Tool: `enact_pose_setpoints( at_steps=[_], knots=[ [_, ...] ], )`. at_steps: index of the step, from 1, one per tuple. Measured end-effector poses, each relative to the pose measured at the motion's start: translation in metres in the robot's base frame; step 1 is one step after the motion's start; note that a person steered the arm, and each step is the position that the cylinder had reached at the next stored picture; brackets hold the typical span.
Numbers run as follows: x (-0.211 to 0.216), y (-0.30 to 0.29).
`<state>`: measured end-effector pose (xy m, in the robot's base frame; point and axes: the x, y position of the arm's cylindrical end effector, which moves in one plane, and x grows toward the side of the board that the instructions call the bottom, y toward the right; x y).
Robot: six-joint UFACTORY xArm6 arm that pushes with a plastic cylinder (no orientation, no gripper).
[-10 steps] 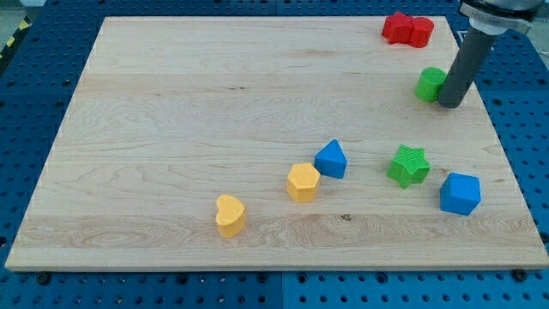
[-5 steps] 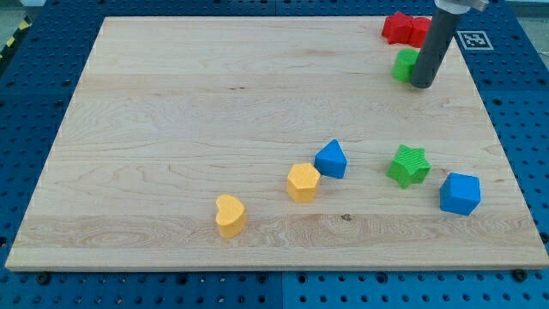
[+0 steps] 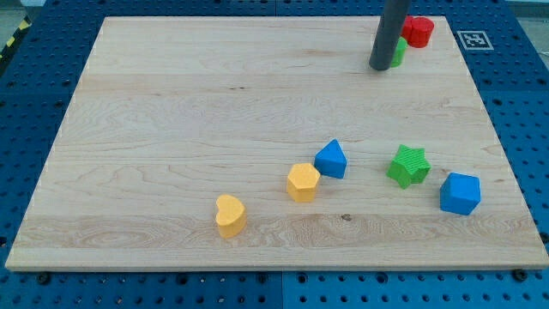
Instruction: Push the green circle into the red star
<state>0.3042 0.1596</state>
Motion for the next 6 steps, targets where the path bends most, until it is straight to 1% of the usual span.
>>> enact_pose_setpoints(
  at_steps=[1,2,3,4,5,6],
  knots=[
    [-0.02,0.008],
    [-0.018,0.01],
    [0.02,0.024],
    [0.07,0.057],
    [0.139,0.092],
    [0.211,0.109]
  ],
)
